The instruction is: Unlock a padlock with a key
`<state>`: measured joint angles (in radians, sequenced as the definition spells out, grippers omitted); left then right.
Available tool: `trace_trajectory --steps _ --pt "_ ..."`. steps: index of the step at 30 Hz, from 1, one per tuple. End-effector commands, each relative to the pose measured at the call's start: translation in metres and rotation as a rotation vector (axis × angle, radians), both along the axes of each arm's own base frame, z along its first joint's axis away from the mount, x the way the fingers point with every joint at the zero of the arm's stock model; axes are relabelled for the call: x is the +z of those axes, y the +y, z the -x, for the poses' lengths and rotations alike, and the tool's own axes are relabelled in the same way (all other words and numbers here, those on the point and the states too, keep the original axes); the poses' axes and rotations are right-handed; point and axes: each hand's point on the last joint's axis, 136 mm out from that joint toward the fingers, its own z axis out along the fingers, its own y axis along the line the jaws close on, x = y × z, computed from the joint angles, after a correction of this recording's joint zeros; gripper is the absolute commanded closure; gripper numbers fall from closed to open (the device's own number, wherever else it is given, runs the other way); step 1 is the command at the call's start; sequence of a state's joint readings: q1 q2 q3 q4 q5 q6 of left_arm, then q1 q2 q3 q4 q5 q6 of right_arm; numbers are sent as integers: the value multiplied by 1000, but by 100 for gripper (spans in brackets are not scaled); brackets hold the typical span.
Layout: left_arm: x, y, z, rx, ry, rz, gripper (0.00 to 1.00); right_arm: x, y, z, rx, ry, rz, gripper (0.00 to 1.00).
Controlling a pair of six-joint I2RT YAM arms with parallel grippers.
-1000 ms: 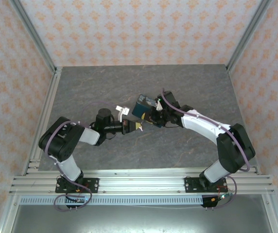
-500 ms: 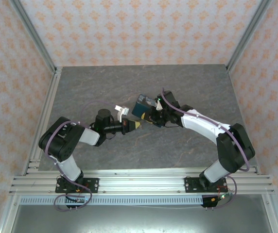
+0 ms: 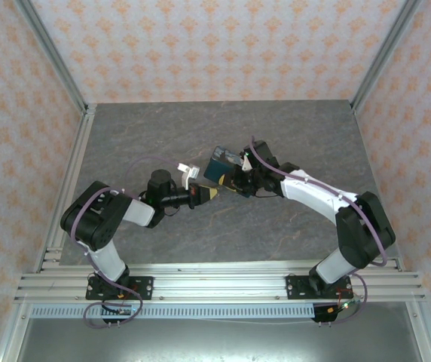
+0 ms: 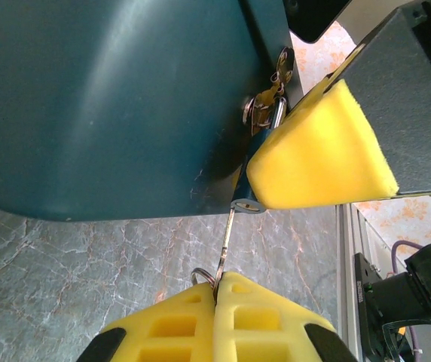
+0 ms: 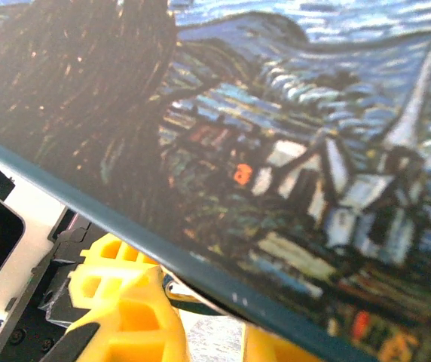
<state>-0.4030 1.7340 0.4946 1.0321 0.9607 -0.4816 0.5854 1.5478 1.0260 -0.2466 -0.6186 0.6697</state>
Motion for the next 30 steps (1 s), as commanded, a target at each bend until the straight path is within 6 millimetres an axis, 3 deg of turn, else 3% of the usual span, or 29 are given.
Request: trace_trajectory --steps 1,16,30 --pt "9 -1 -5 -6 -39 34 100 18 8 -10 4 -38 -43 100" --pt "13 -1 2 -18 -34 49 100 12 8 -10 5 -30 -37 100" --pt "-1 2 9 -20 -2 37 100 16 8 -12 1 -41 -39 100"
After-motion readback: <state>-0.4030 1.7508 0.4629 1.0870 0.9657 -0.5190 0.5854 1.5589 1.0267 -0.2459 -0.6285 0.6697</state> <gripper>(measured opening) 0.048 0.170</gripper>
